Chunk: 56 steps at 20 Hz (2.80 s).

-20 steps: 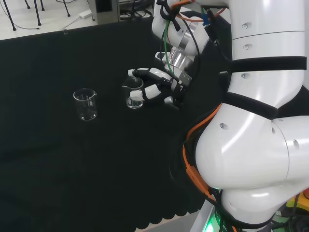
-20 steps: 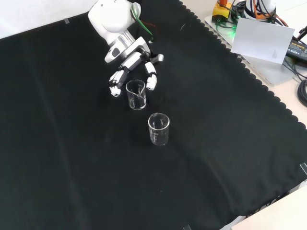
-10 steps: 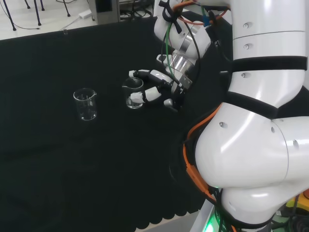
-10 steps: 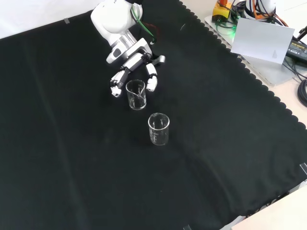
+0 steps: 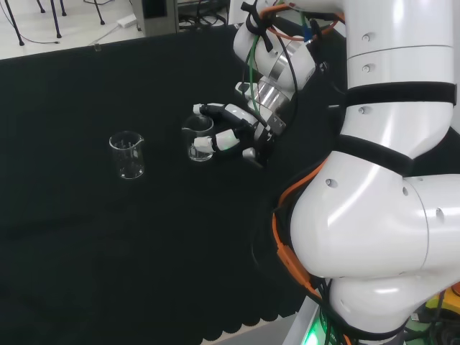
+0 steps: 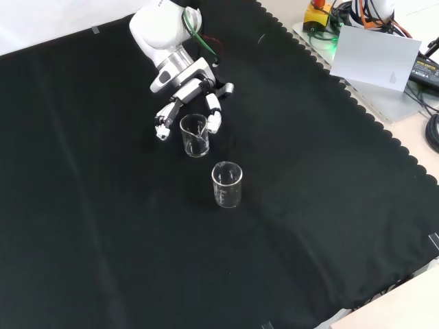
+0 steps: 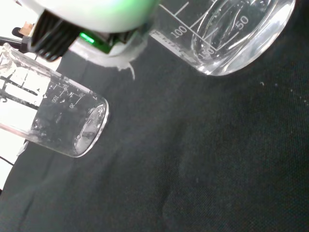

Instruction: Pick up the beaker on the right.

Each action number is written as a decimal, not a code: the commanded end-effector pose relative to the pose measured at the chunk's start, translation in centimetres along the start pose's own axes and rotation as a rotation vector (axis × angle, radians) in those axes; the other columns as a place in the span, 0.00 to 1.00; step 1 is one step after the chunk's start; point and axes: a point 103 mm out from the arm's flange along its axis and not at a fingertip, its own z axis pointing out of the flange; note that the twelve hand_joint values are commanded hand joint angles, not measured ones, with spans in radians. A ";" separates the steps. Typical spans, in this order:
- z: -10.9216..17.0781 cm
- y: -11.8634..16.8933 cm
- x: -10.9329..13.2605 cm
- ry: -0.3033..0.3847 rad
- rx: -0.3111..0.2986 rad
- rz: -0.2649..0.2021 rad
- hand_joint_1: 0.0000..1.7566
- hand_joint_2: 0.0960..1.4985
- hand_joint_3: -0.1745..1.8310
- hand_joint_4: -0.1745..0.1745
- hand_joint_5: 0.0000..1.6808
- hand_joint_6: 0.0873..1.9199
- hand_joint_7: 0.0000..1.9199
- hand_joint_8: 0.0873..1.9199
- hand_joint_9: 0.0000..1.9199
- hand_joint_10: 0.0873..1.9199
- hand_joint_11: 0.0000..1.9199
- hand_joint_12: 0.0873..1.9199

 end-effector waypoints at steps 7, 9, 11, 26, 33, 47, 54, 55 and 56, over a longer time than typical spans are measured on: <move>3.2 0.8 1.2 0.016 0.014 -0.012 0.56 0.26 0.41 0.50 0.26 0.00 0.13 0.22 0.17 0.27 0.00 0.56; 3.3 0.9 1.3 0.034 0.010 -0.011 0.57 0.26 0.42 0.50 0.31 0.00 0.15 0.22 0.19 0.27 0.00 0.57; 3.1 0.9 1.4 0.050 0.006 -0.008 0.57 0.26 0.44 0.49 0.34 0.04 0.16 0.21 0.20 0.25 0.00 0.58; 2.3 1.1 2.6 0.069 -0.136 0.061 0.62 0.51 0.30 0.98 0.69 0.36 0.55 0.21 0.45 0.23 0.17 0.65; -2.8 0.9 4.7 -0.008 -0.198 0.050 0.63 0.49 0.30 1.00 0.74 0.30 0.77 0.05 0.65 0.10 0.34 0.58; -3.9 0.4 7.1 -0.062 -0.151 0.026 0.64 0.40 0.41 1.00 0.77 0.30 0.92 0.00 0.88 0.04 0.66 0.42; -4.4 -0.1 8.6 -0.009 -0.149 -0.009 0.64 0.40 0.41 1.00 0.77 0.30 0.92 0.00 0.88 0.04 0.67 0.41; -4.4 -0.2 8.8 0.002 -0.154 -0.015 0.64 0.40 0.41 1.00 0.77 0.30 0.92 0.00 0.88 0.04 0.67 0.41; -4.5 -0.3 9.1 0.011 -0.156 -0.021 0.64 0.40 0.41 1.00 0.77 0.30 0.92 0.00 0.88 0.04 0.67 0.41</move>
